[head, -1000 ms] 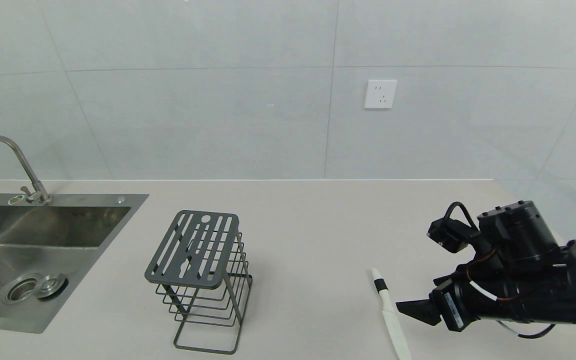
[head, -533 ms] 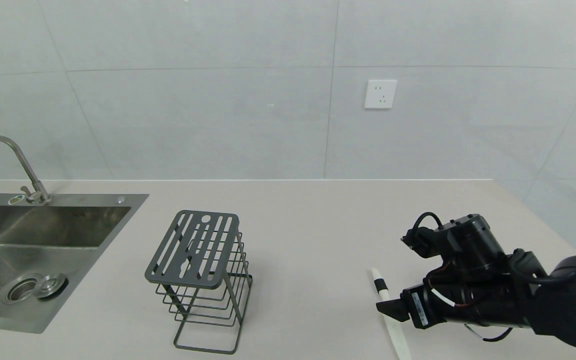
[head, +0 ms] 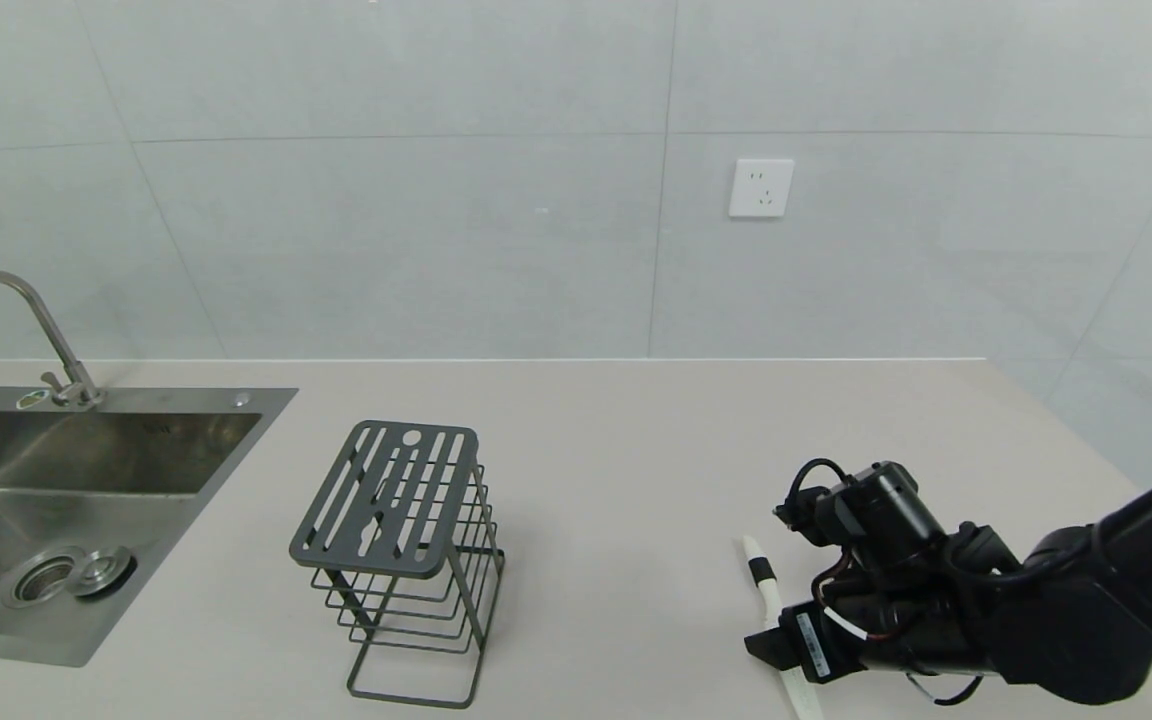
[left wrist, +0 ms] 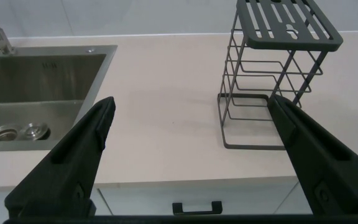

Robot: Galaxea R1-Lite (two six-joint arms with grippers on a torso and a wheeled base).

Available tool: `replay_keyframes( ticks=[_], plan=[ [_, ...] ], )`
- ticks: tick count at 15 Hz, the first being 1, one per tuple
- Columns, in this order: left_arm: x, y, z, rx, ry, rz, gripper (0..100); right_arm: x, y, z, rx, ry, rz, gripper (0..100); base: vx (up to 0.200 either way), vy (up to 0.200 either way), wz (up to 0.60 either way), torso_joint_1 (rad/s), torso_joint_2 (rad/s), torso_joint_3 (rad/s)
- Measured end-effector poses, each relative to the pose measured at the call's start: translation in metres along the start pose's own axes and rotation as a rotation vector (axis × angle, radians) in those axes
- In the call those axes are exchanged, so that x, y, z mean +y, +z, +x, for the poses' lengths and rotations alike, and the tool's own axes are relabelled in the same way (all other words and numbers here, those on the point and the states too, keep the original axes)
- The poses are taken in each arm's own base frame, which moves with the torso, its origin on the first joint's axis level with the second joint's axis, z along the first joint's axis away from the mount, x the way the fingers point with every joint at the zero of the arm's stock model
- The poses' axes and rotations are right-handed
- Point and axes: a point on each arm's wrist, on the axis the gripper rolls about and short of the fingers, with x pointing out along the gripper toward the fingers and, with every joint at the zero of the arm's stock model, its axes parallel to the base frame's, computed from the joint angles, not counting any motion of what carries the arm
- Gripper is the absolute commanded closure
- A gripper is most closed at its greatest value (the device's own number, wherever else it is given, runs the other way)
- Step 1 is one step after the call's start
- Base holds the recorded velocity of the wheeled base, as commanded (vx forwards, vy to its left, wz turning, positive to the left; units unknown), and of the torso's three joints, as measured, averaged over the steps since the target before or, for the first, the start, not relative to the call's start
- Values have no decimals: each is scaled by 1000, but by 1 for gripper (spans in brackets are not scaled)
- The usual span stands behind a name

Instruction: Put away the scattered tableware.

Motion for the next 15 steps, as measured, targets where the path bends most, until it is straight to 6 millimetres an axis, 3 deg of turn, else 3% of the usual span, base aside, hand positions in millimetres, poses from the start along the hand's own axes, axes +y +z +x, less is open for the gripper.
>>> replay_keyframes(
  ticks=[15],
  plan=[
    [0, 0, 0, 0, 0, 0, 0, 3, 6, 40, 13, -60, 1, 0, 0, 0, 0, 0, 0, 0]
  ],
)
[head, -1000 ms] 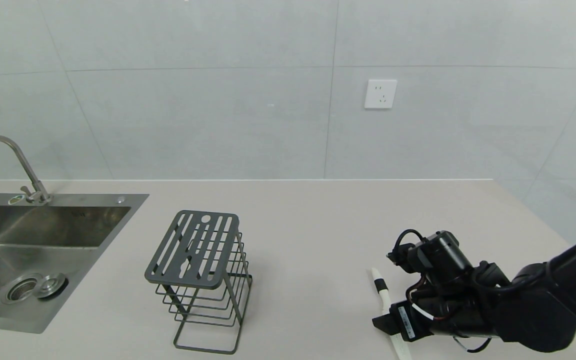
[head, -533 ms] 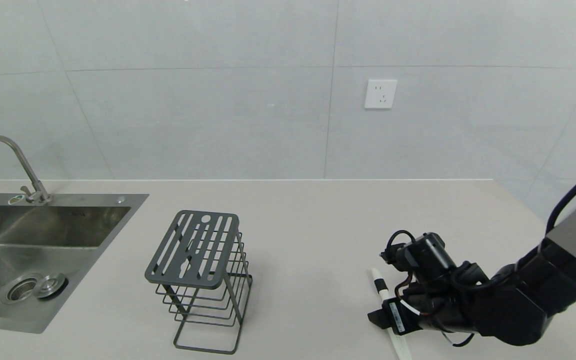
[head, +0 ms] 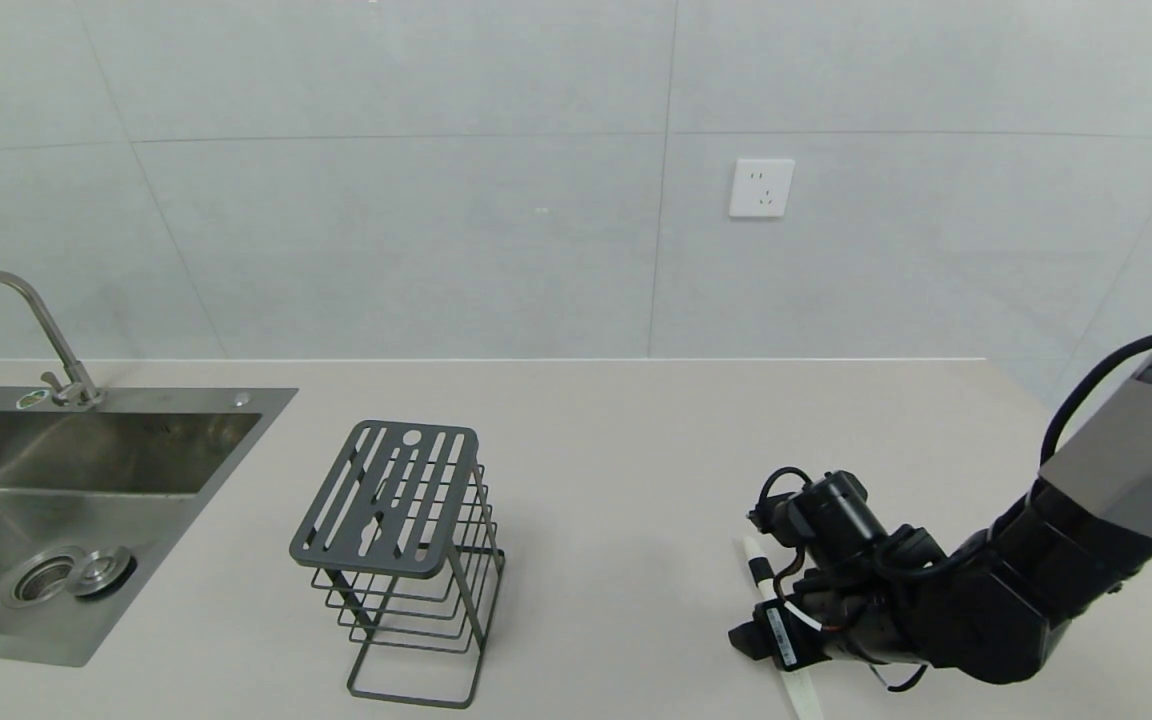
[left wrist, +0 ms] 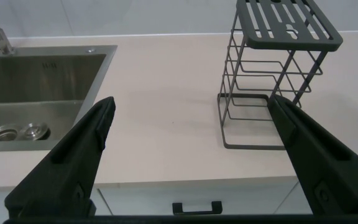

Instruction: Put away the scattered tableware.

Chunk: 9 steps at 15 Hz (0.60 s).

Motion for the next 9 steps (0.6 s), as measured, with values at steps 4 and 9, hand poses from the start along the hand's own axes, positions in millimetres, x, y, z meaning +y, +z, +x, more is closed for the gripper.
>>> replay_keyframes(
  ticks=[4, 9],
  plan=[
    [0, 0, 0, 0, 0, 0, 0, 2, -4, 5, 22, -7, -8, 100, 0, 0, 0, 0, 0, 0],
    [0, 0, 0, 0, 0, 0, 0, 1, -11, 6, 41, -12, -13, 100, 0, 0, 0, 0, 0, 0]
  ],
)
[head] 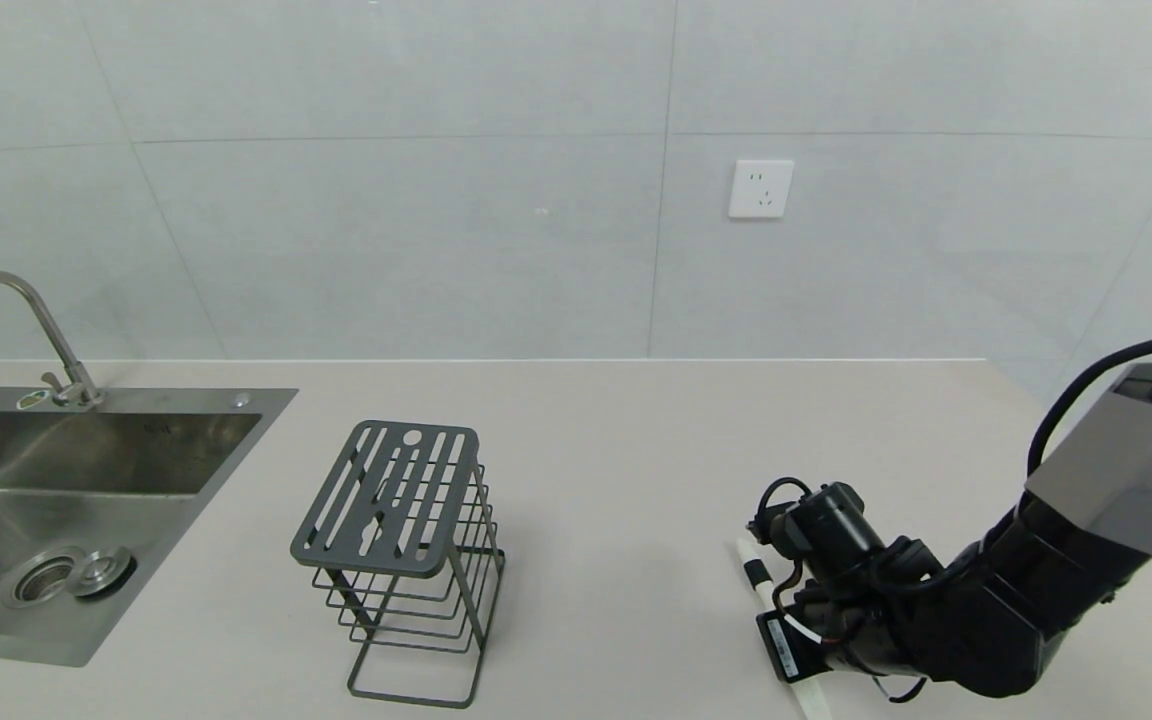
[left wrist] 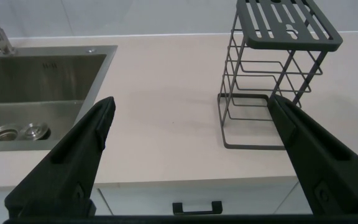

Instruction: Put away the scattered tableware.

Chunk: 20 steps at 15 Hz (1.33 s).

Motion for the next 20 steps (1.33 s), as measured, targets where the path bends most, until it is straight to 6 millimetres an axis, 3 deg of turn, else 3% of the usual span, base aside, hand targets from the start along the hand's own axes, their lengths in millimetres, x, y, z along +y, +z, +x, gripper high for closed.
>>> replay_keyframes(
  ticks=[4, 7, 12, 15, 20],
  plan=[
    [0, 0, 0, 0, 0, 0, 0, -3, 7, -6, -47, 13, 15, 100, 0, 0, 0, 0, 0, 0],
    [0, 0, 0, 0, 0, 0, 0, -15, 32, -32, -247, 36, 38, 100, 0, 0, 0, 0, 0, 0],
    [0, 0, 0, -1, 0, -3, 0, -40, 50, -81, -446, 87, -18, 100, 0, 0, 0, 0, 0, 0],
    [0, 0, 0, -1, -3, -3, 0, -47, 60, -108, -607, 155, -144, 100, 0, 0, 0, 0, 0, 0],
    [0, 0, 0, -1, -9, 8, 0, -52, 58, -128, -742, 343, -494, 100, 0, 0, 0, 0, 0, 0]
  ],
)
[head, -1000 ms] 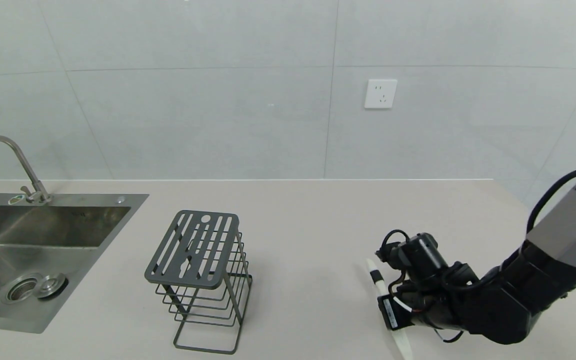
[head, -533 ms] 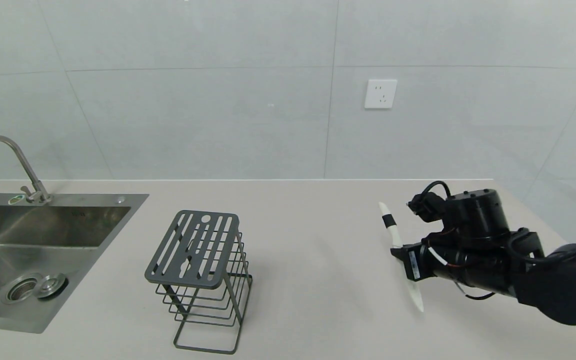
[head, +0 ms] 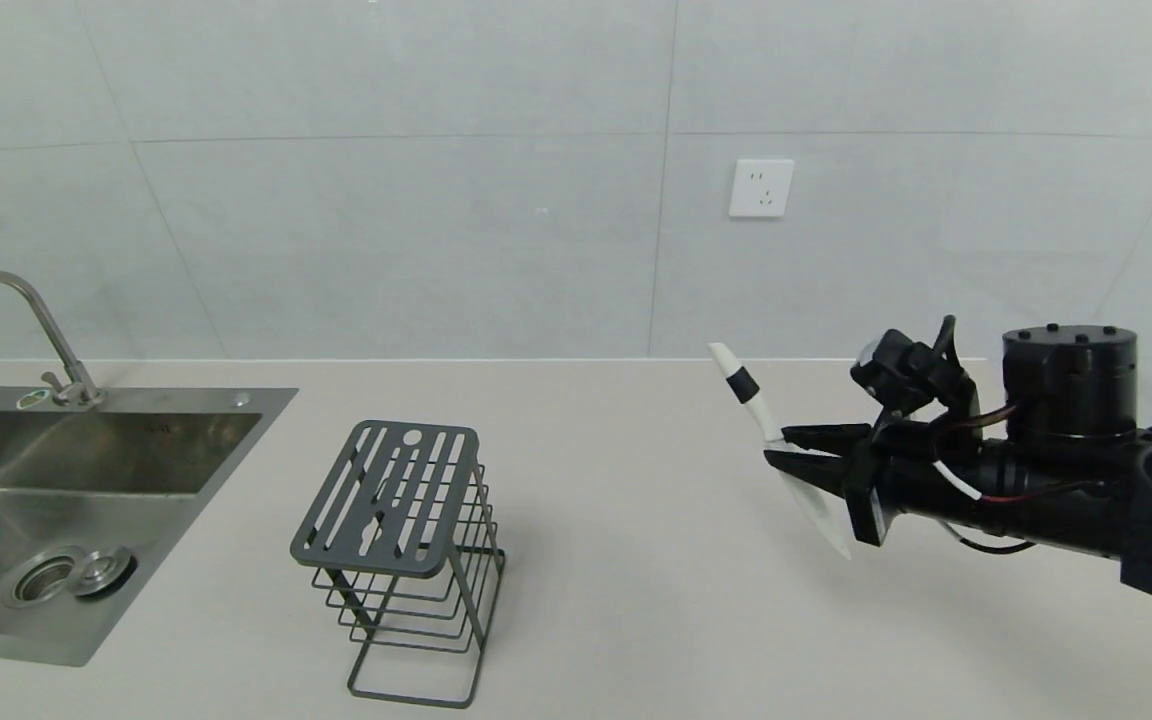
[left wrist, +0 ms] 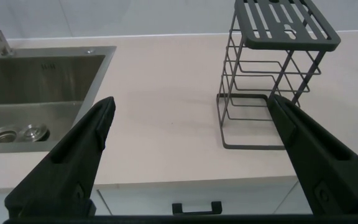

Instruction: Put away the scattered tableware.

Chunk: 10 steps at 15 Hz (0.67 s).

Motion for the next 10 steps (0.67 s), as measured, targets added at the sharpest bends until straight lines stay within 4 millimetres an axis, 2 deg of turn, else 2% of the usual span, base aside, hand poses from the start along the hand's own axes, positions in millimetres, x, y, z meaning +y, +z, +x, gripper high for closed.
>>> replay_keyframes(
  ticks=[2, 5, 10],
  plan=[
    [0, 3, 0, -35, -23, 21, 0, -4, -2, -8, -53, 80, -115, 100, 0, 0, 0, 0, 0, 0],
    [-1, 45, -8, -385, -64, 58, 0, -9, -2, -17, -105, 130, -207, 100, 0, 0, 0, 0, 0, 0],
    [-1, 80, -3, -360, -225, 49, 0, -4, 1, -23, -148, 168, -229, 100, 0, 0, 0, 0, 0, 0]
  ],
)
